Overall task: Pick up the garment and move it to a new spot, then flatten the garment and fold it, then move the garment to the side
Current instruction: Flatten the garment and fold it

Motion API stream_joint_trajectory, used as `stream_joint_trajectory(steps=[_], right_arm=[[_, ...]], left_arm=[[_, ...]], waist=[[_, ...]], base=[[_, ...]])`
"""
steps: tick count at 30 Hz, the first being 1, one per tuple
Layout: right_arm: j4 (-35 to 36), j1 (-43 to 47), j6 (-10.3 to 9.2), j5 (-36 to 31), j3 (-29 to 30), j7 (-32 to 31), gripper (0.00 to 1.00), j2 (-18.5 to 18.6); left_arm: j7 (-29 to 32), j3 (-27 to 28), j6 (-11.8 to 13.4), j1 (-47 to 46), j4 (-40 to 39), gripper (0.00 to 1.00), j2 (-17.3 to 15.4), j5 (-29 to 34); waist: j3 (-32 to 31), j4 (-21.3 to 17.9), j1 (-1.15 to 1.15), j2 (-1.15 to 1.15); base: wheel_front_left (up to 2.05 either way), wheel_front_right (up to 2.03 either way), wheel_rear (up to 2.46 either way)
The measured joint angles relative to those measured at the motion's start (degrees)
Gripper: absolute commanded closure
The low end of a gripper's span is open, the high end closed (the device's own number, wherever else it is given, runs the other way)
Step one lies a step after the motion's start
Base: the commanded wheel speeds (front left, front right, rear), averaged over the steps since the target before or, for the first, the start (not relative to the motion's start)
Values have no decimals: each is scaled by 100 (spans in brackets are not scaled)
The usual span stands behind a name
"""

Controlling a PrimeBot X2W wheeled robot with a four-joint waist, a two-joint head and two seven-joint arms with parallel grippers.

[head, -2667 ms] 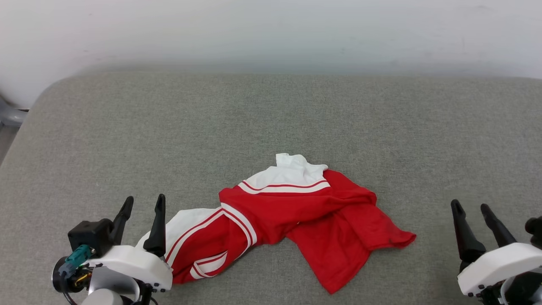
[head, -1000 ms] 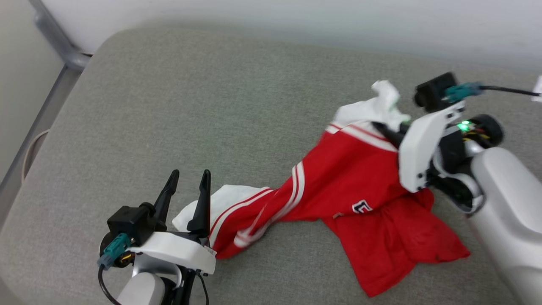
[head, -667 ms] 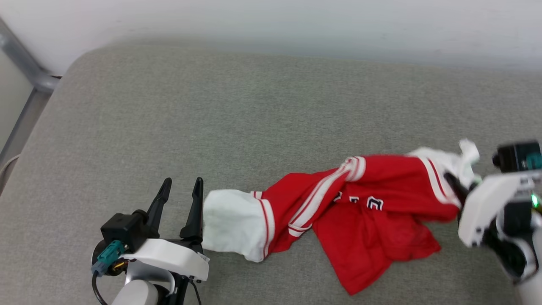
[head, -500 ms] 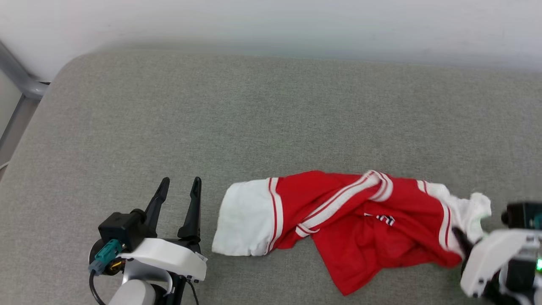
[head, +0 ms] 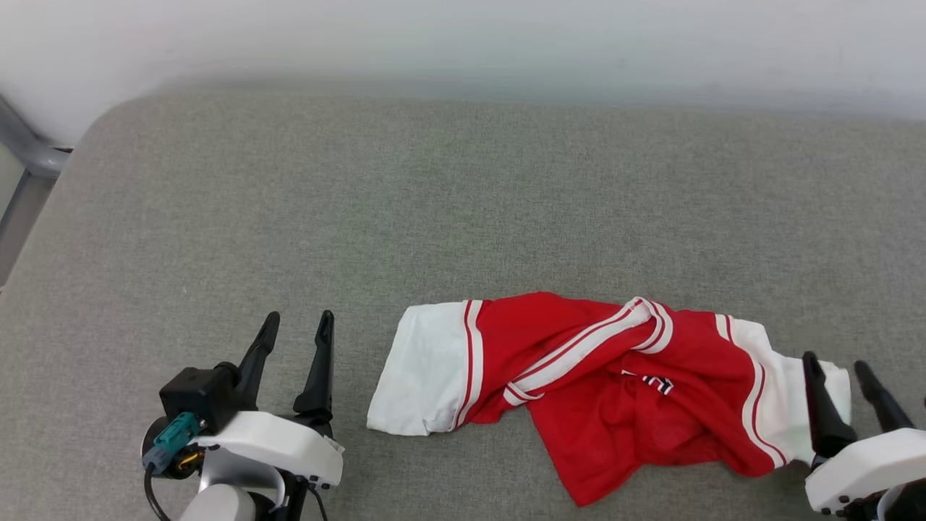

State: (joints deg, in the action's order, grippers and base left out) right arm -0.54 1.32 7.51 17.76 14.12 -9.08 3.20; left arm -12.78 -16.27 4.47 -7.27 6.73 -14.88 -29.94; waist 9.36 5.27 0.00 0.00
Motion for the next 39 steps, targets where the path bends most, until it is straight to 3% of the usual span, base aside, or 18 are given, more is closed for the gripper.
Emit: stream_joint_trajectory(steps=[7,10,17,23,37,38,39], right_arm=[[396,23,0,-232,-105,666,0,-19],[602,161,0,-289,-308,676,0,-20],[1079,405,0,-391,-632,442,0,-25],[1188,446,0,-297,-800,402,0,-26],[1031,195,0,-70,-894,613,0,-26],[995,187,0,-48,-888,623,0,-27],[965,185,0,-40,-866,635,0,-26]], left_arm=[[263,44,24,124,71,0,-96,-156],[915,-23,-59,154,73,0,-227,-389],[3050,-307,-325,-35,-120,0,-773,-1010],[4312,-702,-407,-235,-275,0,-962,-1232],[5280,-1313,-653,-1066,415,0,-1141,-904],[5359,-1362,-687,-1093,434,24,-1154,-898],[5425,-1412,-727,-1133,438,69,-1168,-888]], waist=[[-229,6,0,0],[-348,12,0,0],[-455,-31,0,0],[-382,-227,0,0],[295,-690,0,0],[330,-719,0,0],[359,-747,0,0]], base=[[0,0,0],[0,0,0],[0,0,0],[0,0,0],[0,0,0],[0,0,0],[0,0,0]])
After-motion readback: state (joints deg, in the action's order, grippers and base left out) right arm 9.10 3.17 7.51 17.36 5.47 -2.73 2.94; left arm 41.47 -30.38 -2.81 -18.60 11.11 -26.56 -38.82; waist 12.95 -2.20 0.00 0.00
